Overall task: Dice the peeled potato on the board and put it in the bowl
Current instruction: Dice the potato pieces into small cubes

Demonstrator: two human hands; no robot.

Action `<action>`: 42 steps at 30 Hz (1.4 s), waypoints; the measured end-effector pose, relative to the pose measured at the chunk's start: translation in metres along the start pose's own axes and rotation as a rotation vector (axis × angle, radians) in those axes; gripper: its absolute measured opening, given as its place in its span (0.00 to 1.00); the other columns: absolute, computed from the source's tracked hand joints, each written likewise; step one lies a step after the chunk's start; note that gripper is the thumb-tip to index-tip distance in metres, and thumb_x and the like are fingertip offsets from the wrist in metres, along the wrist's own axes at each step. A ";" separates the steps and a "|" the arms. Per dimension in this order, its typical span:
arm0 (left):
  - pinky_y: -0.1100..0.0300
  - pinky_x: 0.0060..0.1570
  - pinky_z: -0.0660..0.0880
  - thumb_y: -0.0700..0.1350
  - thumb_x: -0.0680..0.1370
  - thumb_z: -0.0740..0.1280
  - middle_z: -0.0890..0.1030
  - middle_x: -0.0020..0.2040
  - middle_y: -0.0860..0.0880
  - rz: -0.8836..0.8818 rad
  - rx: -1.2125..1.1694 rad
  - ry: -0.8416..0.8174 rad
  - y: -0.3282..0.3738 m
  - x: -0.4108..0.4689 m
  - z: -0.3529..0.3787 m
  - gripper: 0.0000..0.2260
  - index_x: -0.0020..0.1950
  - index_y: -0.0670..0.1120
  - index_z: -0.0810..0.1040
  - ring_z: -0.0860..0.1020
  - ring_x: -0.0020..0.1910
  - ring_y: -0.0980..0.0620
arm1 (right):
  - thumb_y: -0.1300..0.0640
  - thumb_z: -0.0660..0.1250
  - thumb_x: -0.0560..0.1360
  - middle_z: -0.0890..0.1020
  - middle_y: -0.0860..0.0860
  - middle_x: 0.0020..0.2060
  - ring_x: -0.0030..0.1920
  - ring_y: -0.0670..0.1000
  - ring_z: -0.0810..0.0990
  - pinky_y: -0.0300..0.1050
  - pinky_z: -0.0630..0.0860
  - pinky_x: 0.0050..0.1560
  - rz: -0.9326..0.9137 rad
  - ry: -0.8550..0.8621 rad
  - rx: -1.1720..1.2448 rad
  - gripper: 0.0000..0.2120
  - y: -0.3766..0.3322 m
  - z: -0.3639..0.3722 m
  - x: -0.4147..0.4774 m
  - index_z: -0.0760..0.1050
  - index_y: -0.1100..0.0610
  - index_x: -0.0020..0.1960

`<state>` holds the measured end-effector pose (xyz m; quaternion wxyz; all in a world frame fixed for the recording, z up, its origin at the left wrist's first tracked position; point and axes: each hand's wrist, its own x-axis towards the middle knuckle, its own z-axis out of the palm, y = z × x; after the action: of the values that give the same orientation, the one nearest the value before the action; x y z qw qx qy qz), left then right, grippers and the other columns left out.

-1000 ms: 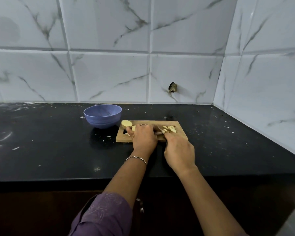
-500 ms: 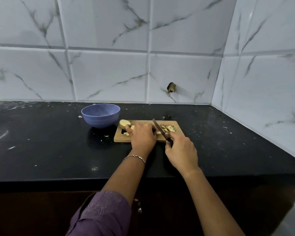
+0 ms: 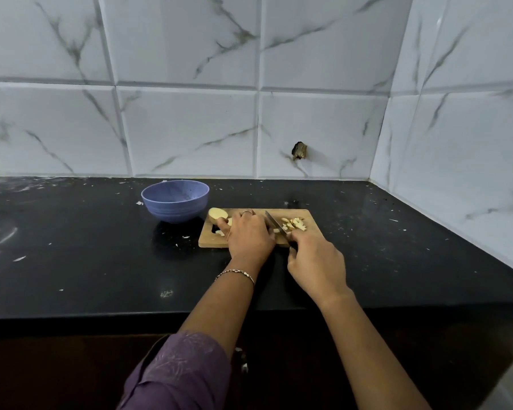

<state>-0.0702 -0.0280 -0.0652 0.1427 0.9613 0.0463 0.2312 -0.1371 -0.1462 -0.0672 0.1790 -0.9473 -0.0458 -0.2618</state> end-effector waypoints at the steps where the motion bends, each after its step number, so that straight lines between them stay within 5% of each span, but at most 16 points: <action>1: 0.42 0.63 0.56 0.52 0.78 0.64 0.78 0.58 0.50 0.003 -0.004 0.001 0.000 0.000 0.000 0.10 0.53 0.51 0.83 0.70 0.63 0.48 | 0.59 0.65 0.77 0.82 0.46 0.47 0.45 0.50 0.81 0.44 0.75 0.41 -0.020 0.022 -0.023 0.11 -0.001 0.003 -0.002 0.78 0.48 0.56; 8: 0.43 0.63 0.58 0.52 0.79 0.64 0.78 0.58 0.50 0.018 0.004 0.006 0.001 0.001 0.000 0.10 0.54 0.52 0.83 0.70 0.63 0.48 | 0.62 0.63 0.77 0.83 0.46 0.47 0.46 0.50 0.81 0.46 0.77 0.41 -0.070 0.042 -0.103 0.12 -0.001 0.008 0.004 0.77 0.50 0.57; 13: 0.42 0.63 0.57 0.52 0.79 0.64 0.78 0.58 0.51 0.010 -0.013 -0.003 -0.001 0.002 0.001 0.11 0.54 0.51 0.83 0.69 0.64 0.49 | 0.63 0.61 0.78 0.80 0.47 0.45 0.44 0.52 0.81 0.44 0.66 0.36 -0.001 0.051 -0.128 0.10 0.001 0.009 0.006 0.76 0.51 0.53; 22: 0.40 0.65 0.54 0.53 0.77 0.64 0.78 0.58 0.50 -0.053 -0.039 0.006 -0.002 -0.002 -0.003 0.11 0.53 0.53 0.84 0.68 0.65 0.48 | 0.54 0.63 0.80 0.80 0.49 0.44 0.44 0.51 0.80 0.41 0.65 0.38 0.050 0.097 0.021 0.09 -0.002 -0.001 -0.001 0.79 0.49 0.57; 30: 0.39 0.68 0.52 0.53 0.77 0.65 0.79 0.59 0.51 -0.066 -0.053 -0.013 -0.002 -0.001 -0.002 0.11 0.54 0.52 0.84 0.68 0.67 0.48 | 0.53 0.63 0.80 0.83 0.46 0.45 0.44 0.49 0.81 0.41 0.66 0.39 0.020 0.048 -0.011 0.09 -0.003 -0.003 -0.004 0.79 0.48 0.57; 34: 0.39 0.68 0.51 0.53 0.77 0.66 0.79 0.58 0.50 -0.065 -0.069 -0.020 -0.001 -0.001 -0.001 0.10 0.54 0.53 0.84 0.68 0.66 0.48 | 0.55 0.62 0.79 0.82 0.46 0.44 0.42 0.49 0.81 0.44 0.77 0.40 -0.052 0.052 -0.094 0.08 -0.004 0.003 -0.003 0.78 0.49 0.55; 42: 0.39 0.67 0.52 0.51 0.78 0.65 0.78 0.59 0.50 -0.052 -0.080 -0.021 -0.001 -0.001 -0.003 0.09 0.54 0.53 0.84 0.68 0.65 0.47 | 0.60 0.63 0.77 0.82 0.45 0.44 0.43 0.49 0.80 0.45 0.75 0.36 -0.124 0.063 -0.175 0.09 -0.004 0.008 -0.001 0.78 0.49 0.52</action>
<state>-0.0730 -0.0265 -0.0630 0.1875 0.9556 0.0604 0.2191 -0.1352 -0.1394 -0.0728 0.0803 -0.9459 -0.0756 -0.3051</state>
